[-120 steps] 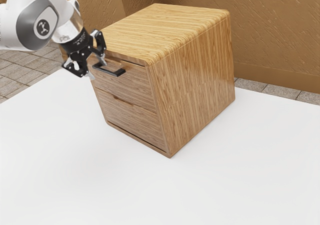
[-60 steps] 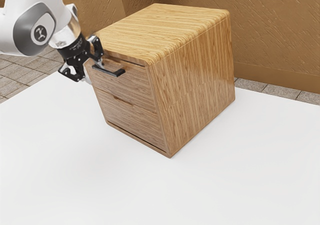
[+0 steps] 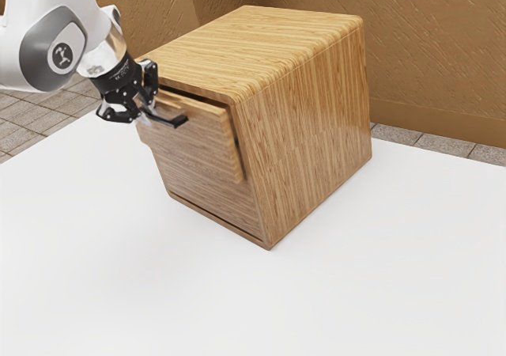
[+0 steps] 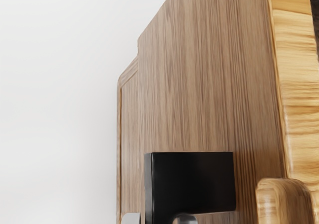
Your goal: Pull the drawer handle with one arm to open the drawer
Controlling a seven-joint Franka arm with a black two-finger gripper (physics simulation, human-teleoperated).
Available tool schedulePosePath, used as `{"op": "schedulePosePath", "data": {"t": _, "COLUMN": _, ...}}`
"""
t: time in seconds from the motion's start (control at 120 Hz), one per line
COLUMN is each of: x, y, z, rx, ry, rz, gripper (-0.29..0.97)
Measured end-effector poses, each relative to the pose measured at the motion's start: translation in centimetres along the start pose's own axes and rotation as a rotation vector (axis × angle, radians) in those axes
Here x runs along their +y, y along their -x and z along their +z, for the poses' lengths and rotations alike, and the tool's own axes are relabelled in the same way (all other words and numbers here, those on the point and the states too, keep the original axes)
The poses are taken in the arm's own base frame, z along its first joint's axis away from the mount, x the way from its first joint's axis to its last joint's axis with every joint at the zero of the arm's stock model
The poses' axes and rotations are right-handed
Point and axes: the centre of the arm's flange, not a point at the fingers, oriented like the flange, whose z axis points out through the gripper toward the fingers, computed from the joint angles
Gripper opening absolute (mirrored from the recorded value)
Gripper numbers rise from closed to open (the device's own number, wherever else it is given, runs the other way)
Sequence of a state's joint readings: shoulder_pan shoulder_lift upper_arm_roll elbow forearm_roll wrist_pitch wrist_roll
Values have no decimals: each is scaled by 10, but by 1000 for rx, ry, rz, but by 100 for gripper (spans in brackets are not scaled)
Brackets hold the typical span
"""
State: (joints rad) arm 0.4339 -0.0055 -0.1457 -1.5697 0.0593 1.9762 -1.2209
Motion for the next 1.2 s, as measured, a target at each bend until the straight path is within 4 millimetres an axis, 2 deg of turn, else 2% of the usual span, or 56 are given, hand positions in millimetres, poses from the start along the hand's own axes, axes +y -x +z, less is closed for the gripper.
{"op": "schedulePosePath", "data": {"t": 0.175, "x": -7, "y": 1, "z": 8, "rx": -3, "ry": -21, "rz": -2, "gripper": -7}}
{"op": "schedulePosePath", "data": {"t": 0.458, "x": -34, "y": 8, "z": -6, "rx": 14, "ry": -16, "rz": -5, "gripper": -9}}
{"op": "schedulePosePath", "data": {"t": 0.633, "x": -47, "y": 22, "z": -17, "rx": 19, "ry": -14, "rz": 7, "gripper": -9}}
{"op": "schedulePosePath", "data": {"t": 0.933, "x": -70, "y": 28, "z": -21, "rx": 34, "ry": 2, "rz": 0, "gripper": -7}}
{"op": "schedulePosePath", "data": {"t": 1.2, "x": -90, "y": 34, "z": -29, "rx": 46, "ry": 10, "rz": -5, "gripper": -10}}
